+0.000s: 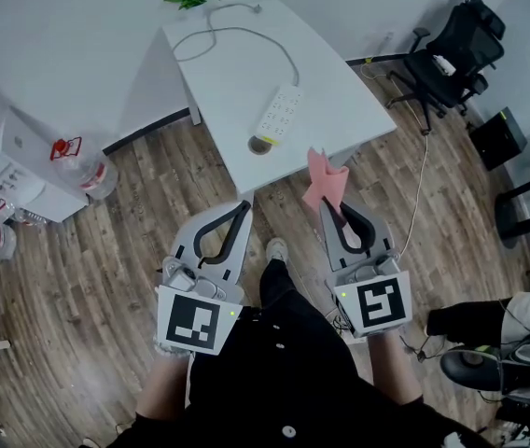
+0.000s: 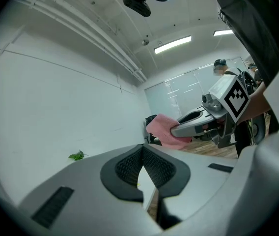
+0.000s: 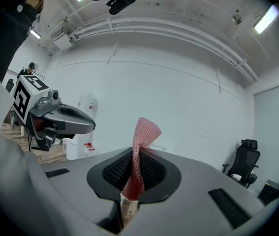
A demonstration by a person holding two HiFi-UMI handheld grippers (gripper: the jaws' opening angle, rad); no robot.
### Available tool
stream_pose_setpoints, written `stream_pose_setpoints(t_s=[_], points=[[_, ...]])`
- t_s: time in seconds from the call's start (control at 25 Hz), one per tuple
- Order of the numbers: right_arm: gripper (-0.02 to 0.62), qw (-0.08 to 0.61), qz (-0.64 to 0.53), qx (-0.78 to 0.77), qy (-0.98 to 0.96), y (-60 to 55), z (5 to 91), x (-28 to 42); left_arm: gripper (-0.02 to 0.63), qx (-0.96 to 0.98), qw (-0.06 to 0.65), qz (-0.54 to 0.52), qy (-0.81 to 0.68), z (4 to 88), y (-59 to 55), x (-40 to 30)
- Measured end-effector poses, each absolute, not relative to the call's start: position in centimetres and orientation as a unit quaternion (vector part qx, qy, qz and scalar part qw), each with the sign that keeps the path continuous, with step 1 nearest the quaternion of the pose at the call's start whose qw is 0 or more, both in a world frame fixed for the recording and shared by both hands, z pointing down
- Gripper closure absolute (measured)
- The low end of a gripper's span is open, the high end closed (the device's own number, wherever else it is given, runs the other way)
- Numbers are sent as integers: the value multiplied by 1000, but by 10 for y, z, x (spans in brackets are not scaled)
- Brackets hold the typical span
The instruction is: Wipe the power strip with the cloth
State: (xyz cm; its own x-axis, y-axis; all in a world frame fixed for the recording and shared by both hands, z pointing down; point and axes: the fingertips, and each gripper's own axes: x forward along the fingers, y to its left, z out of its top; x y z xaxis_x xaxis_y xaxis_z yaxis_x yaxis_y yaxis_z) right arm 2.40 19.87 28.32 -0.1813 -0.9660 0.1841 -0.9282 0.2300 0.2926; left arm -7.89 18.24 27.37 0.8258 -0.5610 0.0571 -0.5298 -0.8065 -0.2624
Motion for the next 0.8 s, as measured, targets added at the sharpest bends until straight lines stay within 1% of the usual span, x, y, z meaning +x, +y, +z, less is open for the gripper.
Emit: stream_pose_setpoints(t_s=[0.2,0.36,0.48,0.8], points=[[545,167,-54,607,-775,150,281,56,594,-944,115,-70,303,269,141,-49],[545,154,-59,599,-784,110,278,78,594,-939,112,-75,317,269,105,-30],[545,166,-51,587,-791,82,283,91,594,-935,109,-80,327,270,79,-17],[546,170,-42,566,-806,12,290,137,594,-926,88,-94,355,279,18,20]])
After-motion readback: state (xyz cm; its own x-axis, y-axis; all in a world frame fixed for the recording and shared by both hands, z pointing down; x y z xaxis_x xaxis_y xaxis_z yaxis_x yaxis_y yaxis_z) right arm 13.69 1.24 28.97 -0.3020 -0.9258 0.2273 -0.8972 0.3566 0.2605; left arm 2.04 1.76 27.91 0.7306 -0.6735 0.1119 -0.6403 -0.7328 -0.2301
